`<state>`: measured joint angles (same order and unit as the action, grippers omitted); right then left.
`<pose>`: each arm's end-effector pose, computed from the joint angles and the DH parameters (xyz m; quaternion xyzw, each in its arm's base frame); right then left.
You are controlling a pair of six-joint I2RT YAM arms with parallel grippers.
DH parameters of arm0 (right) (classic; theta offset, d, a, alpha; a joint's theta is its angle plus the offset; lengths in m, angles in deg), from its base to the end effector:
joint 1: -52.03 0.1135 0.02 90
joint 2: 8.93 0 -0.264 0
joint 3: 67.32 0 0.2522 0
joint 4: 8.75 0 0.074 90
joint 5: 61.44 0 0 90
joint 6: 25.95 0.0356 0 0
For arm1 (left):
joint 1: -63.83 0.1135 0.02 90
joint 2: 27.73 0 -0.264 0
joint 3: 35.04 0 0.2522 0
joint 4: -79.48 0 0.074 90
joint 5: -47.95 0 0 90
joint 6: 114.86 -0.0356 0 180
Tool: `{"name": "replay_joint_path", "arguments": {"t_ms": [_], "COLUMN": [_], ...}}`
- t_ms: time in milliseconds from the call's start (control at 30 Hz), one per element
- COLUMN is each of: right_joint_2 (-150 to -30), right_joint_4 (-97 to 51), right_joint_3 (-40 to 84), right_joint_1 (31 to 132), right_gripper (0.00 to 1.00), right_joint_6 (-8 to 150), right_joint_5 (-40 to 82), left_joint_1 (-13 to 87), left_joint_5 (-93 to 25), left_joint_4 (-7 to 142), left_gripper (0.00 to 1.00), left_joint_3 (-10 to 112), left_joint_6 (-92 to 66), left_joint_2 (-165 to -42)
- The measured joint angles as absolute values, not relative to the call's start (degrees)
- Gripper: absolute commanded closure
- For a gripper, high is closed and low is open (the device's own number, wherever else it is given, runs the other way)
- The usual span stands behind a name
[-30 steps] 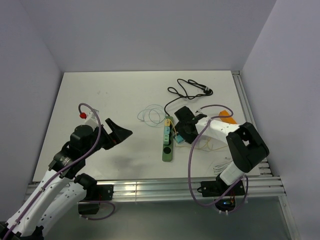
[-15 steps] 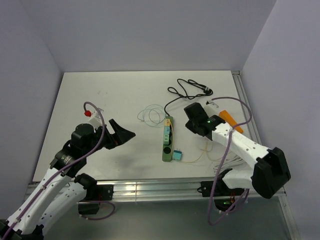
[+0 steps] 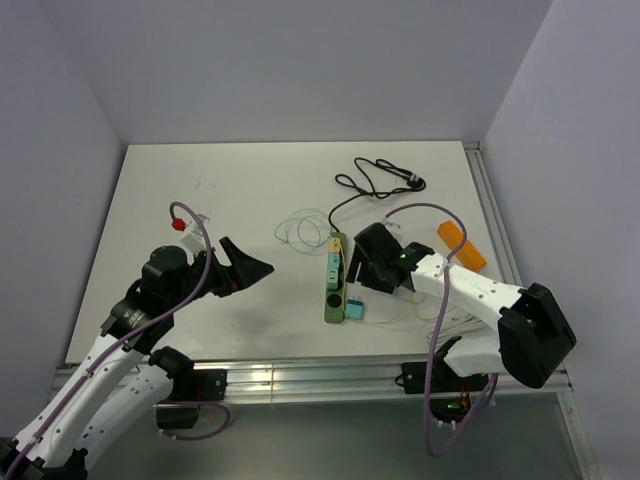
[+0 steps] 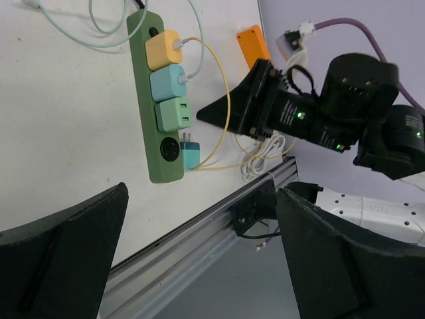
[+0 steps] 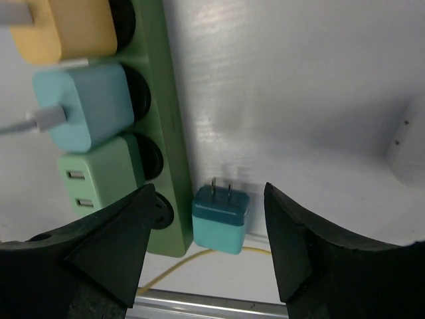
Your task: Insert the plug
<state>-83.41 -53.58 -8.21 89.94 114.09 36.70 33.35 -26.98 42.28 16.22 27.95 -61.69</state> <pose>0.1978 0.1477 0.2062 0.1200 0.9566 0.1287 0.2322 0.1192 -0.0809 0.2991 -0.0833 0.8108 -0.4585 0.3541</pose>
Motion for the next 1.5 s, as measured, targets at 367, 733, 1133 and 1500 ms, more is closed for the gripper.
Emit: {"name": "replay_joint_path", "arguments": {"t_ms": [367, 733, 1133, 1500], "right_joint_2": [-83.2, -88.0, -83.6, -65.9], "right_joint_4": [-52.6, -49.1, -56.2, -56.4], "right_joint_3": [-12.9, -15.4, -14.2, -2.9], "right_joint_1": [98.5, 100.0, 98.8, 91.2], "right_gripper": [0.37, 0.56, 1.0, 1.0], "right_joint_6": [115.4, 116.8, 119.3, 118.2], "right_joint_5": [37.2, 38.3, 48.3, 46.4], "left_joint_1": [33.4, 33.4, 33.4, 29.6], "left_joint_5": [-26.7, -26.6, -23.7, -17.4], "left_joint_4": [42.3, 42.3, 44.1, 59.0], "left_gripper": [0.01, 0.02, 0.11, 0.14], "left_joint_3": [16.2, 15.5, 15.1, 12.8], "left_joint_6": [28.0, 28.4, 28.4, 30.0], "left_joint_2": [-61.2, -60.5, -61.2, -64.9]}}
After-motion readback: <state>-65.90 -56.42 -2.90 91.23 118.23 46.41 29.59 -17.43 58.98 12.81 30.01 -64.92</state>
